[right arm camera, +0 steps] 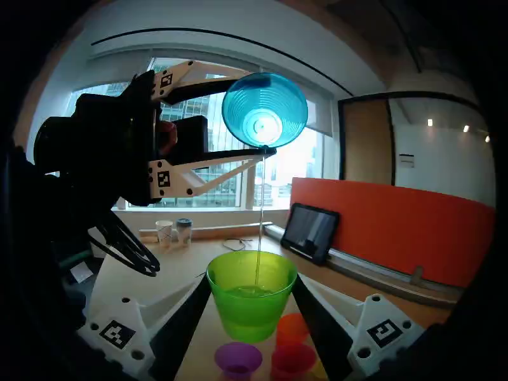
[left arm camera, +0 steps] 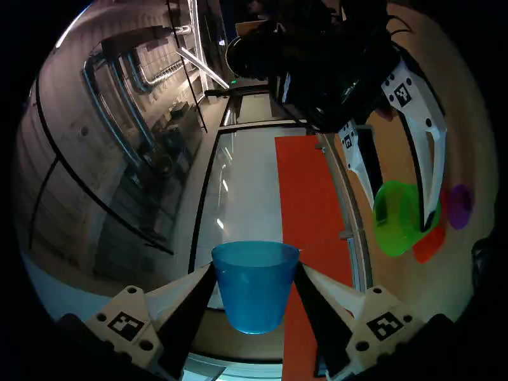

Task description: Pour water

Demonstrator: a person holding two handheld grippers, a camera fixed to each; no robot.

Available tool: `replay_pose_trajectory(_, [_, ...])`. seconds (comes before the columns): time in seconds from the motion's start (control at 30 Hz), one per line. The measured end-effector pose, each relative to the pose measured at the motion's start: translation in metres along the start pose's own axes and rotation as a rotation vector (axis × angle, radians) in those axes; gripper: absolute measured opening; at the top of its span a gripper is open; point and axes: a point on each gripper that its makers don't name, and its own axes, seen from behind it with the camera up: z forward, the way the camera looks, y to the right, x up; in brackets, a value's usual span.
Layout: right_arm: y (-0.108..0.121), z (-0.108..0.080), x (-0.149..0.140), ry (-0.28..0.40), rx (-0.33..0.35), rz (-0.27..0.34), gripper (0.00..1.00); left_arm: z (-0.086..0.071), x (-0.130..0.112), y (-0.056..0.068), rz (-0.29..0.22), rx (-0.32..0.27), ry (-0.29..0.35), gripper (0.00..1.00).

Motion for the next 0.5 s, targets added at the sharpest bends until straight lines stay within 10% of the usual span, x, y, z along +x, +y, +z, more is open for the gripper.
replay_pose_trajectory(0.5, [0.0018, -0.0008, -0.0022, 0.003, -0.006, 0.002, 0.91, 0.0045, -0.0030, 0.0021, -0.045, -0.006, 0.006, 0.85])
